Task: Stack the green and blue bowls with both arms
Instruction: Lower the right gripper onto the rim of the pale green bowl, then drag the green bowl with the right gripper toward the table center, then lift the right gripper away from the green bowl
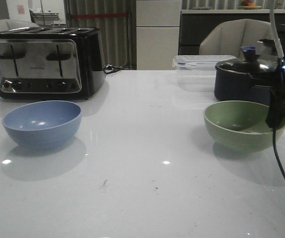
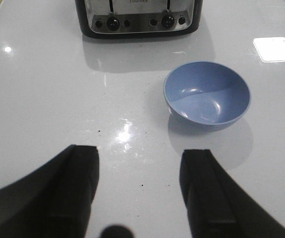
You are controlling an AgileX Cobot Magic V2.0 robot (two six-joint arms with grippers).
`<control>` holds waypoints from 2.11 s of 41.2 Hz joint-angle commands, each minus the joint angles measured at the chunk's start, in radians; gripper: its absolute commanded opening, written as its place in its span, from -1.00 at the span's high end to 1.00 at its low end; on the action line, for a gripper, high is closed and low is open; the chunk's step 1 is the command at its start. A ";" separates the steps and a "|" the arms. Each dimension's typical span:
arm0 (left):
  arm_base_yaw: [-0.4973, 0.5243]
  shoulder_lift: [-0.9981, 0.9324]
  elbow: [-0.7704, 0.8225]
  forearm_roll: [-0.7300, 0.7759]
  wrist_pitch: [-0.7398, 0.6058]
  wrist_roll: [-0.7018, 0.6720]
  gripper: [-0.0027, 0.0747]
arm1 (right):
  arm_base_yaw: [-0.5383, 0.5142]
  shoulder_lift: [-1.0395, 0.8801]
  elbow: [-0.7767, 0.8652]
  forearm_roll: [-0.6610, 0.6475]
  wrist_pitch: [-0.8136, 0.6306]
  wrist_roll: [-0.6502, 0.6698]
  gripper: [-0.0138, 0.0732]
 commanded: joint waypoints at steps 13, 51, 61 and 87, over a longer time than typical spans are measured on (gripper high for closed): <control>0.002 0.007 -0.034 -0.008 -0.065 -0.005 -0.19 | 0.207 -0.231 -0.026 0.007 0.020 -0.027 0.39; 0.002 0.007 -0.034 -0.008 -0.063 -0.005 -0.19 | 0.482 -0.083 0.031 -0.001 -0.136 -0.027 -0.33; 0.002 0.007 -0.034 -0.008 -0.063 -0.005 -0.19 | 0.487 -0.288 0.096 -0.017 -0.149 -0.071 -0.32; -0.062 0.061 -0.024 -0.031 -0.074 0.004 -0.19 | 0.501 -0.997 0.647 -0.030 -0.254 -0.150 -0.32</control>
